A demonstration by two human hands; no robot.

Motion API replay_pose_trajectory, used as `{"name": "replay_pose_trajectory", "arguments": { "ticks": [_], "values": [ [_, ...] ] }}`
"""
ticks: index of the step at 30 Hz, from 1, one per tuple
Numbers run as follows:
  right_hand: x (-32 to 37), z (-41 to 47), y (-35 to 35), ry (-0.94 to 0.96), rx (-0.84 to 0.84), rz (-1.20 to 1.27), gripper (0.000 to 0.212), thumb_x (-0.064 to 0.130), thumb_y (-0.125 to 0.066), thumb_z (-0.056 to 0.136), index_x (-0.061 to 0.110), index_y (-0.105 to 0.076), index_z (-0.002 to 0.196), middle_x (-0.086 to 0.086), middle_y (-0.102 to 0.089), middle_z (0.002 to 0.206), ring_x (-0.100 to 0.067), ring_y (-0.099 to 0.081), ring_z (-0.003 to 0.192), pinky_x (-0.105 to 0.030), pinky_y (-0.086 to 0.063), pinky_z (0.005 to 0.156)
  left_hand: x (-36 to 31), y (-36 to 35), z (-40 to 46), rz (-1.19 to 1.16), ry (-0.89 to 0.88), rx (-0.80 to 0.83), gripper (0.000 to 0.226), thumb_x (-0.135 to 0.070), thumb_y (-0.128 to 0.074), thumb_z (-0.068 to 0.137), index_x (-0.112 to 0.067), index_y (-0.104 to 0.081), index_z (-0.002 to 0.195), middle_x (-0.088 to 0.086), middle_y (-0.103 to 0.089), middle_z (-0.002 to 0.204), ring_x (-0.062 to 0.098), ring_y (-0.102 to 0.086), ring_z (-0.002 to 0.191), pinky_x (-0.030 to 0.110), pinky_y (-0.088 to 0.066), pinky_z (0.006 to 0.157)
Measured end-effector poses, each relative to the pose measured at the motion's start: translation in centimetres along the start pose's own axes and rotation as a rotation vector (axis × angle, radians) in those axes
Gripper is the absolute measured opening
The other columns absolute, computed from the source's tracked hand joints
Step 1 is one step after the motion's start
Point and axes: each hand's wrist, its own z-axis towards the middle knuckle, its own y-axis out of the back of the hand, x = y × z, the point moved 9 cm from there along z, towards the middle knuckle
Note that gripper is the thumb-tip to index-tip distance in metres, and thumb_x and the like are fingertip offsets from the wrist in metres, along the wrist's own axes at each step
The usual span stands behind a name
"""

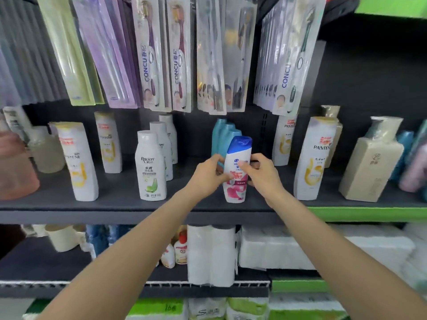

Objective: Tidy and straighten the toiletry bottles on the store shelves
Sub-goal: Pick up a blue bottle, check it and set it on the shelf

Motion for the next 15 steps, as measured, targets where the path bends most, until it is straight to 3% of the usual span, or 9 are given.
{"name": "replay_pose_trajectory", "arguments": {
  "ticks": [2,7,11,15],
  "values": [
    [0.2,0.0,0.1,0.004,-0.023,-0.001,0.026,0.023,-0.066,0.086,0.009,-0.059,0.107,-0.008,-0.068,0.100,-0.021,-0.067,0.092,-0.046,-0.056,0.083,0.1,-0.1,0.0,-0.029,-0.016,-0.034,0.030,-0.018,-0.069,0.083,-0.010,-0.051,0.105,0.009,-0.067,0.098,0.017,-0.062,0.083,0.019,-0.048,0.070],
    [0.8,-0.4,-0.3,-0.018,-0.014,0.078,0.024,0.028,-0.064,0.087,0.012,-0.061,0.105,-0.008,-0.069,0.100,-0.021,-0.068,0.092,-0.039,-0.058,0.079,-0.4,1.4,-1.3,0.023,-0.110,-0.173,0.024,-0.020,-0.068,0.083,-0.016,-0.053,0.101,0.003,-0.065,0.086,0.018,-0.062,0.074,0.040,-0.054,0.073],
    [1.2,-0.7,-1.2,-0.088,-0.009,0.186,0.042,0.045,-0.068,0.080,0.012,-0.060,0.104,-0.005,-0.068,0.102,-0.019,-0.068,0.091,-0.034,-0.059,0.074,-1.9,2.9,-2.9,0.218,-0.178,-0.265,0.031,-0.027,-0.069,0.080,-0.024,-0.059,0.110,-0.002,-0.062,0.089,0.013,-0.059,0.075,0.036,-0.053,0.072],
    [1.2,-0.9,-1.9,-0.174,0.070,0.387,0.035,0.036,-0.064,0.086,0.008,-0.059,0.107,-0.015,-0.068,0.106,-0.027,-0.070,0.091,-0.039,-0.058,0.078,-2.0,4.2,-4.3,0.164,-0.239,-0.276,0.039,-0.036,-0.069,0.080,-0.023,-0.064,0.117,-0.004,-0.068,0.096,0.007,-0.063,0.081,0.027,-0.055,0.077]
  ]
}}
